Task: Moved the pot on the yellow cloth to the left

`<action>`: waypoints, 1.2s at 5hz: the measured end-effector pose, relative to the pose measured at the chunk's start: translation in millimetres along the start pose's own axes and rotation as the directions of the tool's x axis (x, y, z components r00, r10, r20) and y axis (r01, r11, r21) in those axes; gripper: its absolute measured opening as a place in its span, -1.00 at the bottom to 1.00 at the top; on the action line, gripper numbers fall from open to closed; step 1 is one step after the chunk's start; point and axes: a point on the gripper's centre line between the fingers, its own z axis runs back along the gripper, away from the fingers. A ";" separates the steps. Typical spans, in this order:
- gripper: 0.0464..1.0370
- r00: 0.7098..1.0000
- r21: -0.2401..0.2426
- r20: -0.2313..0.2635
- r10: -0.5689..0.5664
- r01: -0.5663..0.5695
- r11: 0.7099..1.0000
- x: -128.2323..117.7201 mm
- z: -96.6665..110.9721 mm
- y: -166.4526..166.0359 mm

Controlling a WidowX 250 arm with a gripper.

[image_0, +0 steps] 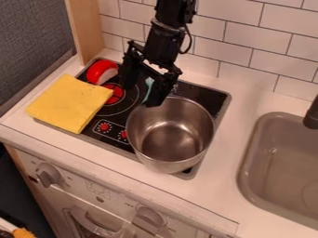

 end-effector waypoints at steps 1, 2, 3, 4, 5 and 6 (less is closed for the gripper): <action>0.93 0.991 -0.107 0.136 0.020 -0.006 0.994 -12.4 5.3 0.8; 0.93 0.963 -0.171 0.260 0.068 -0.023 0.985 -30.6 23.4 6.8; 0.93 0.945 -0.153 0.326 0.032 0.019 0.988 -23.6 15.2 5.8; 0.93 0.941 0.016 0.324 -0.103 0.103 0.995 -17.3 -13.5 -9.6; 0.93 0.918 0.125 0.356 -0.172 0.136 0.983 -26.4 -22.3 -19.5; 0.83 0.923 0.155 0.322 -0.209 0.166 0.974 -29.6 -32.1 -19.8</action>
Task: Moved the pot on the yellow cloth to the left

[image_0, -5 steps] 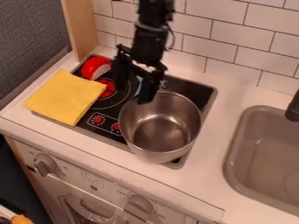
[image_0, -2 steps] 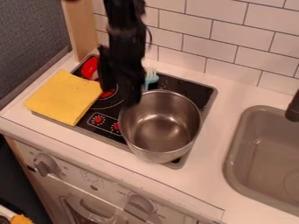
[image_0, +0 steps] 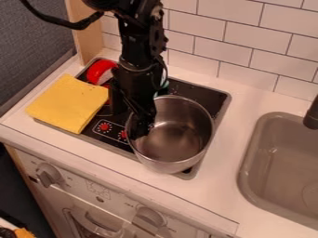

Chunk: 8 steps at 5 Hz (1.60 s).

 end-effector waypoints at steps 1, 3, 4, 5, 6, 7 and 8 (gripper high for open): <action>0.25 1.000 -0.017 -0.013 0.025 -0.025 1.000 -10.1 -7.9 -2.3; -0.74 0.973 -0.180 0.099 0.207 -0.187 0.966 -5.1 3.0 1.2; -0.93 0.937 -0.265 0.141 0.318 -0.274 0.924 -4.4 32.4 16.1; -0.93 0.898 -0.297 0.159 0.411 -0.354 0.887 -20.7 52.0 44.2; -0.93 0.841 -0.266 0.125 0.526 -0.482 0.835 -56.4 54.0 83.3; -0.93 0.796 -0.231 0.052 0.603 -0.578 0.783 -88.8 28.9 114.0; -0.93 0.743 -0.203 0.025 0.669 -0.651 0.731 -112.0 12.1 142.1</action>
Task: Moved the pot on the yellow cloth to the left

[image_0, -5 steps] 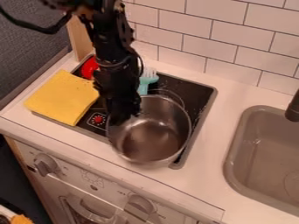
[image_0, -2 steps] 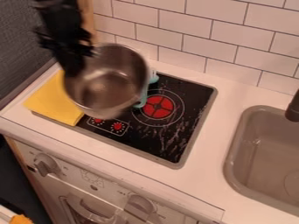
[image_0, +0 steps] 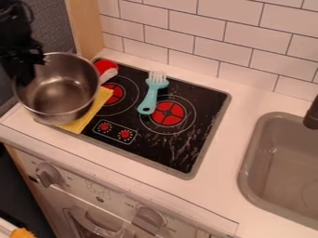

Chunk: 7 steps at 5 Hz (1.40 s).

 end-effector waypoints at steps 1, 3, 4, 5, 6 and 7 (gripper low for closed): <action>-0.93 0.999 0.007 0.010 0.039 -0.039 0.999 14.2 -6.6 7.6; -0.87 0.998 -0.046 0.003 0.069 -0.069 0.997 23.1 -19.8 -0.7; -0.52 0.998 -0.046 -0.018 0.060 -0.061 0.997 15.5 -23.3 -7.1; 0.06 0.999 -0.008 0.035 -0.002 0.003 1.000 15.5 1.8 -18.0; 0.67 0.997 -0.006 0.072 -0.041 0.041 0.999 12.3 22.3 -28.9; 0.95 0.991 -0.010 0.105 -0.087 0.088 0.996 9.1 43.8 -44.2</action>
